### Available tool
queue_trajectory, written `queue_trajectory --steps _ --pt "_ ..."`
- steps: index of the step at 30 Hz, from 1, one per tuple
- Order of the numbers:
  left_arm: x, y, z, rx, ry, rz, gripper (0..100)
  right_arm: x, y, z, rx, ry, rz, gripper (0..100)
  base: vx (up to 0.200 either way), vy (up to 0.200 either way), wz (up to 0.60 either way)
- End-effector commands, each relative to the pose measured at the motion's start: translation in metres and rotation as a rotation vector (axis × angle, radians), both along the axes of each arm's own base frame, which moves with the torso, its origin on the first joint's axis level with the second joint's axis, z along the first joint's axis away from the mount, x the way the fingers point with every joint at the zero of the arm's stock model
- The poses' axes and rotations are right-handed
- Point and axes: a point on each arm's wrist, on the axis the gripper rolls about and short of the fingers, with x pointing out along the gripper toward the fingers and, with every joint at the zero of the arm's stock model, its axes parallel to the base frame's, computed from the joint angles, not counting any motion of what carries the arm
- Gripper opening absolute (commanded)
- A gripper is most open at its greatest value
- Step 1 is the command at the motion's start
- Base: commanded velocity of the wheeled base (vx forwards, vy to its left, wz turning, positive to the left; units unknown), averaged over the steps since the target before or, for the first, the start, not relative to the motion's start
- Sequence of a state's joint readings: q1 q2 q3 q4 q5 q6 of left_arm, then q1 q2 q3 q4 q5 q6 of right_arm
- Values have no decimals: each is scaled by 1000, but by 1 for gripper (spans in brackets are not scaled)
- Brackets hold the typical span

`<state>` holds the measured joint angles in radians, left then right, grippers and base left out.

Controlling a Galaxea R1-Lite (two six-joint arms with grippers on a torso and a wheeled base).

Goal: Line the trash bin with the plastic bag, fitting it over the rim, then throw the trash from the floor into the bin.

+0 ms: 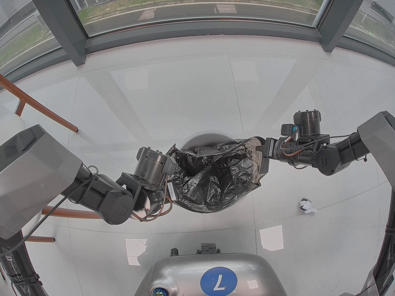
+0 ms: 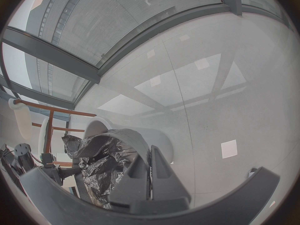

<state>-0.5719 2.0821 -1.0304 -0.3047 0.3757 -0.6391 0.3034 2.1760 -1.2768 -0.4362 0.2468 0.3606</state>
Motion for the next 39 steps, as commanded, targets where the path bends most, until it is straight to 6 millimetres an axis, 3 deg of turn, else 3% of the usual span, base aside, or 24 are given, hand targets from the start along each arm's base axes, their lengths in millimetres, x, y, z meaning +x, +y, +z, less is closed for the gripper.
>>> queue_trajectory --steps 1,6,7,20,25,27,30,34,39 --pt "0 0 0 0 0 0 0 0 0 2 2 -6 1 0 0 0 0" --pt "0 0 0 0 0 0 0 -1 0 1 1 -2 7 0 0 0 0" --pt "0 0 0 1 -1 1 0 0 0 2 2 -9 13 100 0 0 0" --pt "0 0 0 2 -1 2 0 -6 -3 16 13 -32 13 100 0 0 0" --pt "0 0 0 0 -3 2 0 -13 -8 46 38 -104 4 100 0 0 0" --pt "0 0 0 3 -5 5 0 -14 -8 68 59 -154 8 100 0 0 0" --pt "0 1 0 2 -4 6 0 -17 -5 78 83 -172 47 100 0 0 0" --pt "0 1 1 3 -5 7 0 -24 6 79 69 -197 148 100 0 0 0" --pt "0 2 3 0 -9 8 0 -24 7 66 -169 -359 322 100 0 0 0"
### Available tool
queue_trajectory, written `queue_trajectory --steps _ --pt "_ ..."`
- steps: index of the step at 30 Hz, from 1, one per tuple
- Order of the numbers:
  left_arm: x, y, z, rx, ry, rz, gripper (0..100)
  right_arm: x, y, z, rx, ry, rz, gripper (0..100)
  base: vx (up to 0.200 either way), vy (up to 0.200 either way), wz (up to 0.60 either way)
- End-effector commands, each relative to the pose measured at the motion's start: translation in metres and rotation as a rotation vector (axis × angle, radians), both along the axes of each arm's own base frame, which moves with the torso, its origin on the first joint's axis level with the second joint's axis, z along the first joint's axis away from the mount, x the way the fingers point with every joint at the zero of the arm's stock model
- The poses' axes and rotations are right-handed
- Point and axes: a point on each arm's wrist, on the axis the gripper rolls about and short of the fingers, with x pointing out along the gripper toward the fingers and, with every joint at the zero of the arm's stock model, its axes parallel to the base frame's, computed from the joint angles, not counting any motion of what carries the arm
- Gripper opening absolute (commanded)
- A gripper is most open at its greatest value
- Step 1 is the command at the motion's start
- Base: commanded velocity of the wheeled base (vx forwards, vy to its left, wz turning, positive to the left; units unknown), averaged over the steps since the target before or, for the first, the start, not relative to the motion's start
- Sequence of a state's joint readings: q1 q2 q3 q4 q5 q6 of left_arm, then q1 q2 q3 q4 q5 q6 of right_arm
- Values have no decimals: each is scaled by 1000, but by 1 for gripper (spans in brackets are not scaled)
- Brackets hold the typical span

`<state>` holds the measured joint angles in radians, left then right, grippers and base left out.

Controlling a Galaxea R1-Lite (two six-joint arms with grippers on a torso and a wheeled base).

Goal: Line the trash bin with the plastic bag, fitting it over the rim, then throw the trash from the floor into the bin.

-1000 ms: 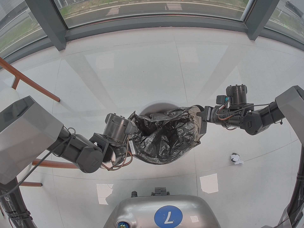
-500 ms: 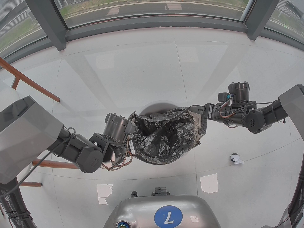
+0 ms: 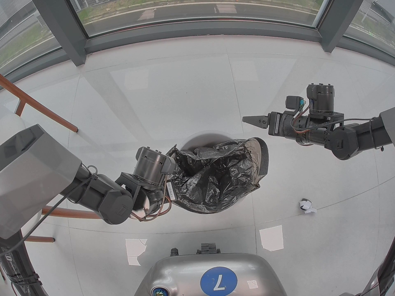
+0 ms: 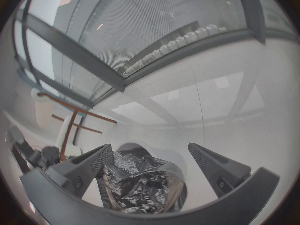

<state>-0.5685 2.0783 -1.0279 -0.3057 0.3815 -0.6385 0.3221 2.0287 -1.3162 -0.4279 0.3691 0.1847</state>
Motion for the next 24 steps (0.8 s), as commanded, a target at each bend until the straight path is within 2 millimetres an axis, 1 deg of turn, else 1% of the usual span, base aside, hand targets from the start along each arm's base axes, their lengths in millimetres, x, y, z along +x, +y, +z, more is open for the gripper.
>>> queue_trajectory --steps 1,4,5,6,9,11,16,19,20,24 --pt "0 1 2 -2 -7 2 0 -2 3 -9 -157 -143 151 100 0 0 0" --pt "0 1 3 -4 -7 1 0 3 8 -11 -191 -244 264 100 0 0 0" --pt "0 1 3 -4 -7 1 0 4 9 -12 -199 -260 276 100 0 0 0" --pt "0 1 3 -4 -7 1 0 8 11 -12 -228 -319 314 100 0 0 0" --pt "0 0 4 -6 -10 0 0 13 17 -11 -295 -417 365 100 0 0 0" --pt "0 0 4 -5 -10 1 0 14 18 -11 -315 -445 379 100 0 0 0" --pt "-1 0 4 -6 -12 -1 0 13 21 -14 -378 -507 412 100 0 0 0" --pt "-1 0 4 -6 -10 -2 0 9 31 -21 -414 -555 499 100 0 0 0" --pt "-1 0 4 -6 -10 -2 0 9 31 -21 -414 -555 499 100 0 0 0" --pt "-1 0 4 -5 -11 -1 0 0 43 -19 -446 -607 550 100 0 0 0"
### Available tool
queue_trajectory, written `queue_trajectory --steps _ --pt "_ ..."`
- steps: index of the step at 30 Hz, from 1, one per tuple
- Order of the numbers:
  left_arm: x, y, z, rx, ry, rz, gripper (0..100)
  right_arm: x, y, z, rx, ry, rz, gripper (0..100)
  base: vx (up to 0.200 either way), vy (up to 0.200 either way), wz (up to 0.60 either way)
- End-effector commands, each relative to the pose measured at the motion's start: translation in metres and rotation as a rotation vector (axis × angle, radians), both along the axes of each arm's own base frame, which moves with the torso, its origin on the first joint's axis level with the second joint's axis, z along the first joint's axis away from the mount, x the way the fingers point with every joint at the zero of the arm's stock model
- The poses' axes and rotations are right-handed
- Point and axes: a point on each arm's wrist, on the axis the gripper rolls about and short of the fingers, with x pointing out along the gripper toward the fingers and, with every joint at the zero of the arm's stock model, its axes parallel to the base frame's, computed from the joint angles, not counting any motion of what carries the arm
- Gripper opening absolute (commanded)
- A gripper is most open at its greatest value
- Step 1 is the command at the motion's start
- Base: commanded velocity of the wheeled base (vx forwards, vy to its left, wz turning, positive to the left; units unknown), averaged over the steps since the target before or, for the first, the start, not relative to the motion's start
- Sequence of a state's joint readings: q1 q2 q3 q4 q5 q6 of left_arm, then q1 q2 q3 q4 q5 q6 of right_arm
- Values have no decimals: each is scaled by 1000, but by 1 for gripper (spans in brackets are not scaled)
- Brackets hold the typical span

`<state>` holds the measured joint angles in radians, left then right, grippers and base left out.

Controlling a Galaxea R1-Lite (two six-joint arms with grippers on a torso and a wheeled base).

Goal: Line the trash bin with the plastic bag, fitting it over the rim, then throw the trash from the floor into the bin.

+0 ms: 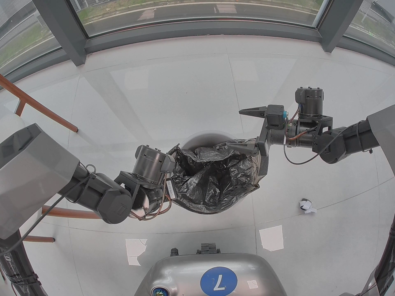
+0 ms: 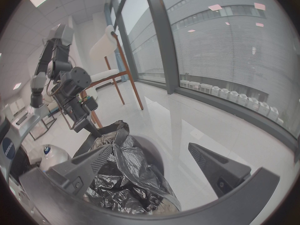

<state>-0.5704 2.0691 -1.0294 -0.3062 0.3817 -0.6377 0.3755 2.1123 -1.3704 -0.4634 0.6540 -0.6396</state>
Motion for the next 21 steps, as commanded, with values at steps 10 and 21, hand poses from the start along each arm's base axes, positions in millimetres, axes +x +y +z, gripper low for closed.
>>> queue_trajectory --steps 10,21 --pt "0 0 0 0 -2 -1 0 -31 15 -13 -112 1 106 100 0 0 0" --pt "1 0 2 -4 -7 4 0 -35 35 -36 -150 16 154 100 0 0 0"
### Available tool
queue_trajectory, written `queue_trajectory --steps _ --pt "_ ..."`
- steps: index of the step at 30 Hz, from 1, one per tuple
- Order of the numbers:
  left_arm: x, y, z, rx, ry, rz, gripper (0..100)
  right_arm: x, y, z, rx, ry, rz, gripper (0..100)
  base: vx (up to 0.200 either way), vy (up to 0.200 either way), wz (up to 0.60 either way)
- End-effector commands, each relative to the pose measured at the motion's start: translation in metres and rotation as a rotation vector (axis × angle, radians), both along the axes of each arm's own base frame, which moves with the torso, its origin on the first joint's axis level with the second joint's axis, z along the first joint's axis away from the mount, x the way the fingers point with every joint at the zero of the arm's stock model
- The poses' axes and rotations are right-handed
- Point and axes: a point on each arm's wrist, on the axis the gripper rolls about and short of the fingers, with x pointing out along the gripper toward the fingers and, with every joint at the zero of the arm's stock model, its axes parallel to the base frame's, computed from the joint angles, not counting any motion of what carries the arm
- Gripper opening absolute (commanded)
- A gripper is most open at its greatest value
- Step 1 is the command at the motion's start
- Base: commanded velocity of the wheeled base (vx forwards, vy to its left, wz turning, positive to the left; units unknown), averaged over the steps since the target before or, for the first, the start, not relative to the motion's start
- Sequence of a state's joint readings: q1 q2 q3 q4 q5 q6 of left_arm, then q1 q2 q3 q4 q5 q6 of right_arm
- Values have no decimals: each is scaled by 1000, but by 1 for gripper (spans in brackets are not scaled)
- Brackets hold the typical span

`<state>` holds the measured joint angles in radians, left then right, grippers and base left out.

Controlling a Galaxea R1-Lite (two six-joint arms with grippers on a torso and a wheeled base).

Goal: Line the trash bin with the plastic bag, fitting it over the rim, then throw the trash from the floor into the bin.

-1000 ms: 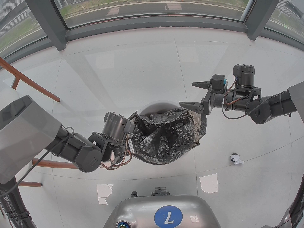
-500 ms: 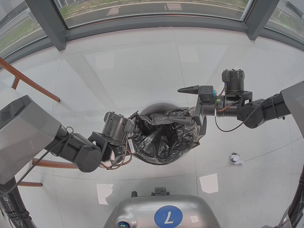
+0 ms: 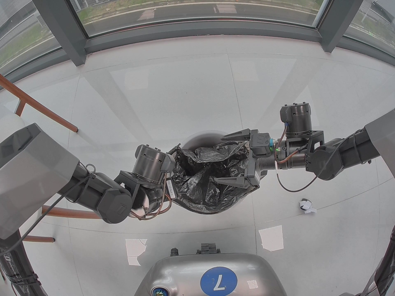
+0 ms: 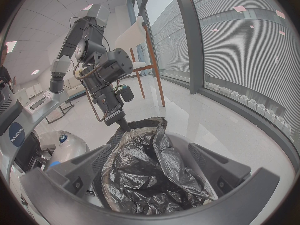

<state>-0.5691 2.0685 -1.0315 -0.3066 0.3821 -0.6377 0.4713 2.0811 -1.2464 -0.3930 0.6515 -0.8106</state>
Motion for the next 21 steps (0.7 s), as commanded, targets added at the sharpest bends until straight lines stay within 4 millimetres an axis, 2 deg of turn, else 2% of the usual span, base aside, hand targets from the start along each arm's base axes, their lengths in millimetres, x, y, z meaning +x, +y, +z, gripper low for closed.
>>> queue_trajectory --steps 1,9,21 --pt "1 0 2 -4 -7 3 0 2 8 -13 -15 18 9 100 0 0 0" --pt "0 0 5 -5 -15 5 0 17 9 -33 -61 12 -42 100 0 0 0" --pt "-1 1 7 -8 -19 5 0 33 16 -47 -71 5 -49 100 0 0 0"
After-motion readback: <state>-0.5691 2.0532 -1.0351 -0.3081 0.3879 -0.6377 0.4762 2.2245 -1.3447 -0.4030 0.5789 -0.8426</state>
